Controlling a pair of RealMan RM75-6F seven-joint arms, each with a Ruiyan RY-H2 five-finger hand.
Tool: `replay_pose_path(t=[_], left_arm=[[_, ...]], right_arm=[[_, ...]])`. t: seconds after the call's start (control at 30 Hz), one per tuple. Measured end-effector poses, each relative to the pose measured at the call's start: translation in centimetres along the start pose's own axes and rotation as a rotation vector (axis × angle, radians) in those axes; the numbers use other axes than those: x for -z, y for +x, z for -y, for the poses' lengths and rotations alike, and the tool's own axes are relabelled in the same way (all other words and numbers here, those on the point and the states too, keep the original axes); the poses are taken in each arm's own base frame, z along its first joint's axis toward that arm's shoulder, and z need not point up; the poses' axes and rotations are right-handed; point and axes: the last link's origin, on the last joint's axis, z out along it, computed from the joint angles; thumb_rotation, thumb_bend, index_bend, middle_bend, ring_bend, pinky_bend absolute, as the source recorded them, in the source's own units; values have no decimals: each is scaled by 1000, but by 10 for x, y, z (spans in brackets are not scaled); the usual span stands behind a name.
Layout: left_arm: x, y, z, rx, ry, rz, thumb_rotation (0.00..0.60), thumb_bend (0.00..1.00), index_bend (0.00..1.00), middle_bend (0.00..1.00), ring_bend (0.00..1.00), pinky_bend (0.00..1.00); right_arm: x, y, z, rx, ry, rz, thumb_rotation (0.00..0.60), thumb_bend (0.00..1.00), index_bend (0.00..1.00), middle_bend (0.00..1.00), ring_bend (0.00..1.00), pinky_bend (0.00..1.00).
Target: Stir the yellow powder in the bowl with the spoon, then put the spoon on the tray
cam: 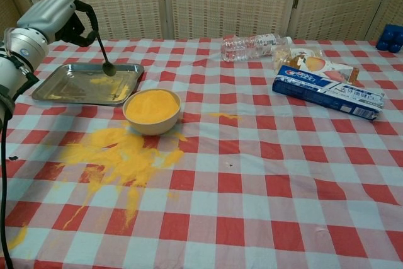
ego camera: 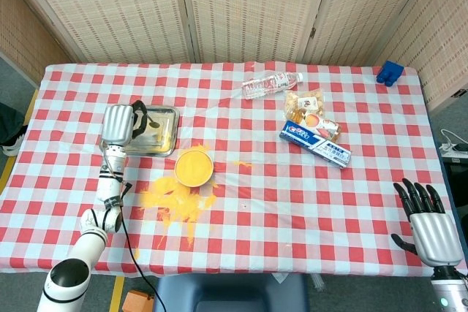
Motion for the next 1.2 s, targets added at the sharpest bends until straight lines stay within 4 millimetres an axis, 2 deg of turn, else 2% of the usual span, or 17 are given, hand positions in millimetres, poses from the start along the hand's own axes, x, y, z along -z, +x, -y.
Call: replay_pose_path(t=[0.1,0.2,0.37,0.63,0.73,0.77,0.8,0.83,0.87,0.9,0.97,1.03,1.1,1.2], left_arm=[[-1,-4,2,-8,10,35,600,557,173,1000,1000,1000],[-4,-5,4,-16,26,59,600,545,55,1000,1000,1000],[-8,-3,5,-19,38,59,600,542,13,1000,1000,1000],[-6,3,5,-5,17,23,600,530,29,999,1000,1000],[-2,7,7,9,-7,-1,600,509,84,913,915,1000],[0,7,7,19,-17,-7,600,501,118,816,811,988],[3,8,8,31,-28,-11,600,495,141,716,695,926],[7,8,9,50,-43,-10,600,487,152,605,563,812],[11,7,10,64,-55,-5,600,482,155,529,471,709],[15,7,11,78,-69,1,600,472,149,403,324,531],[27,7,13,111,-105,22,600,456,125,268,166,343],[42,9,16,145,-142,50,600,437,100,181,69,236],[60,13,18,172,-173,79,600,416,72,107,21,179],[102,26,25,189,-206,139,600,389,3,2,0,92]], right_arm=[[0,0,1,1,1,0,600,46,0,0,0,0],[0,-1,1,3,2,3,600,46,0,0,0,0],[1,0,1,1,2,0,600,46,0,0,0,0],[2,1,2,-1,9,0,600,46,0,0,0,0],[3,1,2,-2,15,2,600,46,0,0,0,0],[3,1,3,-2,17,2,600,46,0,0,0,0],[3,1,3,-3,21,1,600,46,0,0,0,0],[3,1,3,-4,23,1,600,46,0,0,0,0],[4,1,4,-5,25,0,600,46,0,0,0,0],[4,1,4,-7,28,-1,600,46,0,0,0,0],[4,1,5,-10,32,-4,600,46,0,0,0,0],[5,2,5,-12,36,-11,600,46,0,0,0,0],[4,2,5,-13,39,-19,600,46,0,0,0,0],[4,2,5,-8,44,-34,600,46,0,0,0,0]])
